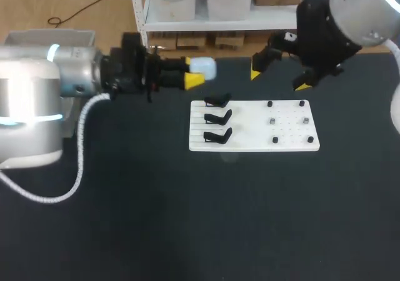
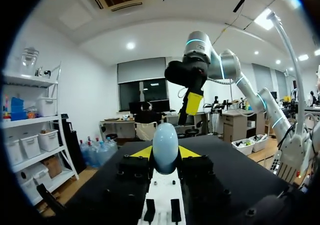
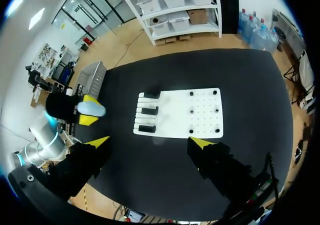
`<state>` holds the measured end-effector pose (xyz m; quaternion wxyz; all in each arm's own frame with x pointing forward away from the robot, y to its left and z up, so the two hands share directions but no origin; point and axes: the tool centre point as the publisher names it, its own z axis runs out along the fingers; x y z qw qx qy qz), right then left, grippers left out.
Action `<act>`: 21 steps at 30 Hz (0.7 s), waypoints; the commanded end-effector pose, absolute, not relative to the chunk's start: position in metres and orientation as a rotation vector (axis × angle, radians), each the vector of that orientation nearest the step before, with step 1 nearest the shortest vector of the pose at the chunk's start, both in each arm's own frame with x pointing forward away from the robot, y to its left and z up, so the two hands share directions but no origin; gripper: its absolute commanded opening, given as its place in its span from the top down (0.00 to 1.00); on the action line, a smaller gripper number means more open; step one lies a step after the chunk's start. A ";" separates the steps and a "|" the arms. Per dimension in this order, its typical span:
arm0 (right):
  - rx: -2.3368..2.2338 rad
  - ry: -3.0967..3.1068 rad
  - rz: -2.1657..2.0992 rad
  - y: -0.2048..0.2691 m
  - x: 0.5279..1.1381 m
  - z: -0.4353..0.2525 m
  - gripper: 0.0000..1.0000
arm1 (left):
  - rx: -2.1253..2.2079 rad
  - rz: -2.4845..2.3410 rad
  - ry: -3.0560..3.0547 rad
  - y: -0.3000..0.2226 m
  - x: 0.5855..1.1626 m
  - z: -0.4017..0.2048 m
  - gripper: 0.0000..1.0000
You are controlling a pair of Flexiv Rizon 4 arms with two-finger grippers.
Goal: Pick up each earbud case from the left stands, insert the matching earbuds, close the lid, and place the case in the box.
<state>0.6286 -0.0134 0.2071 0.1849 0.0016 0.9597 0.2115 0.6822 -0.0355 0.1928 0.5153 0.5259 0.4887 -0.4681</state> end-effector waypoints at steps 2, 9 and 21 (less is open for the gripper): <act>0.039 2.601 0.575 -0.014 0.626 0.206 0.00 | 1.118 -0.899 1.277 0.013 0.671 0.237 1.00; 0.039 2.601 0.575 -0.014 0.626 0.206 0.00 | 0.955 -0.657 1.354 0.081 0.691 0.266 1.00; 0.039 2.601 0.575 -0.014 0.626 0.206 0.00 | 0.660 -0.303 1.584 0.214 0.765 0.228 1.00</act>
